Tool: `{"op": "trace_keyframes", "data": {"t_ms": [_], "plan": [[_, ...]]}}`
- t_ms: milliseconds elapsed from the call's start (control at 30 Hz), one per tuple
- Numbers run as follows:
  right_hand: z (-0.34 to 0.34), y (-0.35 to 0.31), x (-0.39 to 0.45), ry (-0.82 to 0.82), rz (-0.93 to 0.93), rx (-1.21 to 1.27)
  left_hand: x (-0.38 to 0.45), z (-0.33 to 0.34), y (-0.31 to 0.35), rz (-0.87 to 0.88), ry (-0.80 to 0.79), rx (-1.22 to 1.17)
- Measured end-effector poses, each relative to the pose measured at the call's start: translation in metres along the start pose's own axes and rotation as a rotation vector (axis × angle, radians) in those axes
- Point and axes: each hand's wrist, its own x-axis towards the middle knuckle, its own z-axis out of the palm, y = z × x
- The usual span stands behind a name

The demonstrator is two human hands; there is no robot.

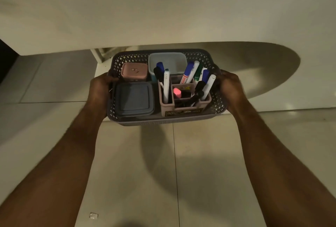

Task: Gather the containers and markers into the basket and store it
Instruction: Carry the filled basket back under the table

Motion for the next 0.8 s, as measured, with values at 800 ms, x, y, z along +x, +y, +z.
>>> {"op": "trace_keyframes", "data": {"t_ms": [800], "plan": [[0.048, 0.09, -0.098, 0.387, -0.801, -1.019, -0.104, 0.077, -0.086, 0.823, 0.392, 1.617]]}}
